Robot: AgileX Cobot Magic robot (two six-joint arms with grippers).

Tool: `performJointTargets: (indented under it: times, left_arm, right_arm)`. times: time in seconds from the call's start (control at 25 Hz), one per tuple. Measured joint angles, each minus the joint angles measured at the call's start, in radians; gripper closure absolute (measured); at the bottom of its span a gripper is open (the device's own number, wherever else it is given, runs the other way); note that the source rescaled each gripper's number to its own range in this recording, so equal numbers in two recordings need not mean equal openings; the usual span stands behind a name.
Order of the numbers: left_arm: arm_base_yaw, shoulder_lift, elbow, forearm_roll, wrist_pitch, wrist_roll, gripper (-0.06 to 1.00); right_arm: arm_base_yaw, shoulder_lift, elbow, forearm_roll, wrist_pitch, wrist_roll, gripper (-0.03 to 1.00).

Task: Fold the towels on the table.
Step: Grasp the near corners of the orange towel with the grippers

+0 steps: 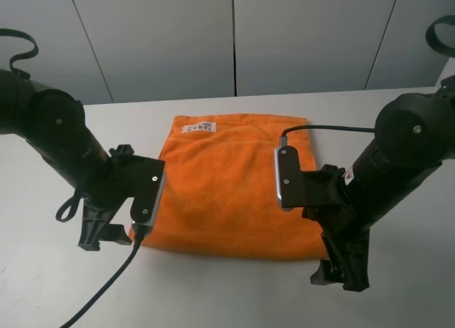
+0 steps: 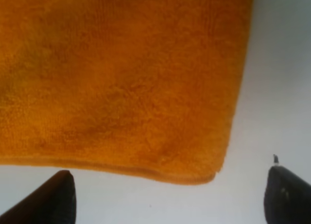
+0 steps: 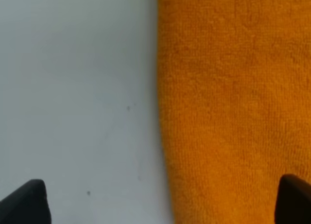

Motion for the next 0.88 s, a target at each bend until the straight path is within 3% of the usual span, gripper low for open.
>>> performJointTargets:
  times: [0.24, 0.4, 0.88]
  left_arm:
    - [0.0, 0.027, 0.0, -0.007, -0.105, -0.037, -0.05]
    - [0.0, 0.027, 0.0, -0.009, -0.111, -0.039, -0.05]
    - [0.0, 0.082, -0.002, -0.009, -0.132, -0.039, -0.05]
  right_arm:
    - [0.001, 0.053, -0.038, -0.062, 0.014, 0.02, -0.03]
    - [0.002, 0.114, -0.063, -0.147, 0.015, 0.083, -0.03]
    - [0.002, 0.127, -0.073, -0.189, 0.009, 0.104, -0.03]
